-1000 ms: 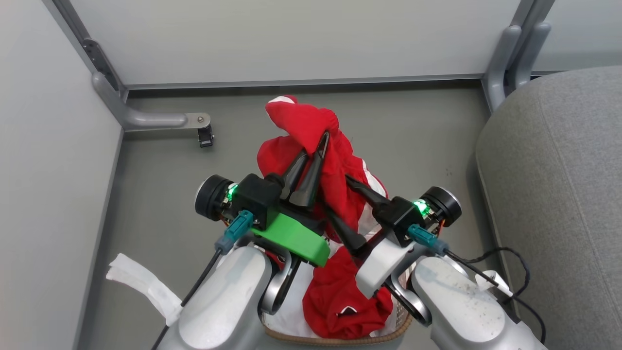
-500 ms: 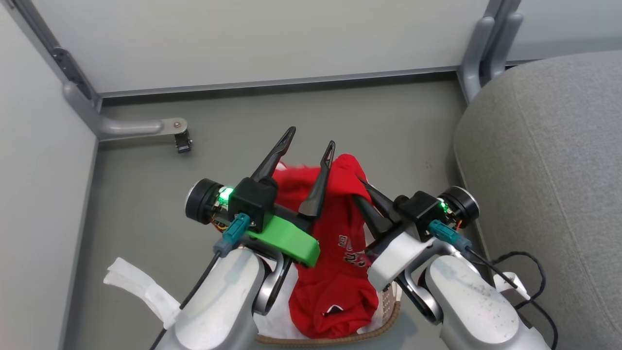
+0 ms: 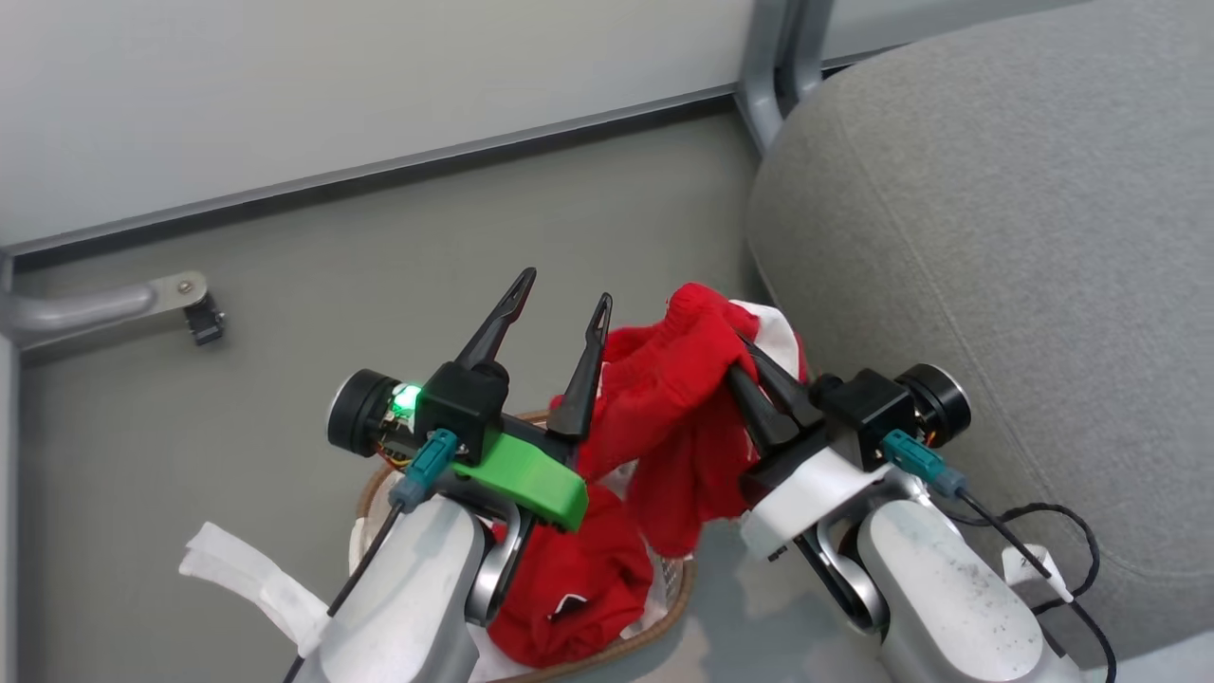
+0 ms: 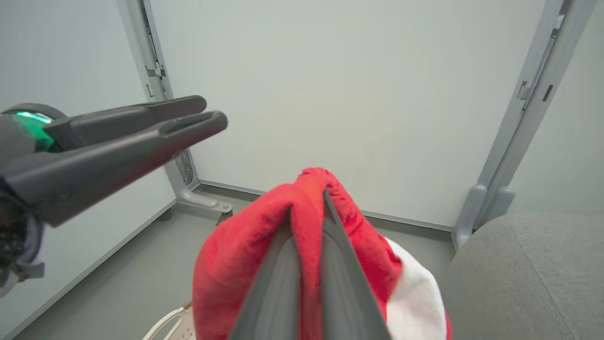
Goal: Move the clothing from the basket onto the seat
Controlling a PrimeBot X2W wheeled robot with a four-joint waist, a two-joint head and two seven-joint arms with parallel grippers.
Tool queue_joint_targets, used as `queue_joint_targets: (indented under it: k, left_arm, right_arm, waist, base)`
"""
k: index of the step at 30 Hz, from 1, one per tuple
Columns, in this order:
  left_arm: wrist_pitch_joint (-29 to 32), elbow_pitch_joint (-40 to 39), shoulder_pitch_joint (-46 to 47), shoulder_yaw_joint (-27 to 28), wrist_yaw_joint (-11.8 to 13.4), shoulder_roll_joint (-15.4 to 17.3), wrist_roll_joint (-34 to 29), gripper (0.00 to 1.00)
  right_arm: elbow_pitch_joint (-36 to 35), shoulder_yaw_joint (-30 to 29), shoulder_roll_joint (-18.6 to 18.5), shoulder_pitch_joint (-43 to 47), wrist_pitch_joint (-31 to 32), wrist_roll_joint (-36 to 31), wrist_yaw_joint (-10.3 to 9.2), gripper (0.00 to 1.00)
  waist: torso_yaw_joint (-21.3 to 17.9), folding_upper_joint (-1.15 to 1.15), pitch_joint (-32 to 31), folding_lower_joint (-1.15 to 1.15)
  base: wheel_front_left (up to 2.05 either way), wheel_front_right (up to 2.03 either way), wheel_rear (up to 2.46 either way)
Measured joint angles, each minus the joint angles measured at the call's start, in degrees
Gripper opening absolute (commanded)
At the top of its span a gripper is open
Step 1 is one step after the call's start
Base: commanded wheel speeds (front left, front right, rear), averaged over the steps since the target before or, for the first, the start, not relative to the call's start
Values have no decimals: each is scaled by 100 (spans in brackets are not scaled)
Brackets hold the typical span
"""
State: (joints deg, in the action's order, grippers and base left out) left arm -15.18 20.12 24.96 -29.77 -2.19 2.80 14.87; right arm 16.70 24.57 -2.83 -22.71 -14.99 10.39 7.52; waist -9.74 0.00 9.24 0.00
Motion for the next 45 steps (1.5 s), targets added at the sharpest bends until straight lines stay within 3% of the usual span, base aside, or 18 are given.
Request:
queue_joint_targets:
  k: [14, 21, 28, 45]
  left_arm:
    - [1, 67, -156, 233, -144, -5, -179, 100]
    - [0, 167, -154, 355, -199, -8, -302, 100]
    - [1, 269, -151, 396, -286, -5, -430, 100]
    - [0, 422, 87, 499, -413, 175, -645, 100]
  right_arm:
    - [-121, -339, -3, 194, -1, 176, 0, 0]
    - [-131, -501, -7, 95, 0, 0, 0, 0]
    - [22, -1024, -90, -627, 0, -680, 1, 0]
    - [960, -2920, -1718, -3073, -1, -1679, 1, 0]
  waist:
    - [-1324, 0, 176, 0]
    - [-1739, 0, 372, 0]
    - [-1812, 0, 695, 0]
    - [-1291, 0, 1599, 0]
  base:
    - [0, 0, 0]
    - [0, 0, 0]
    - [0, 0, 0]
    - [0, 0, 0]
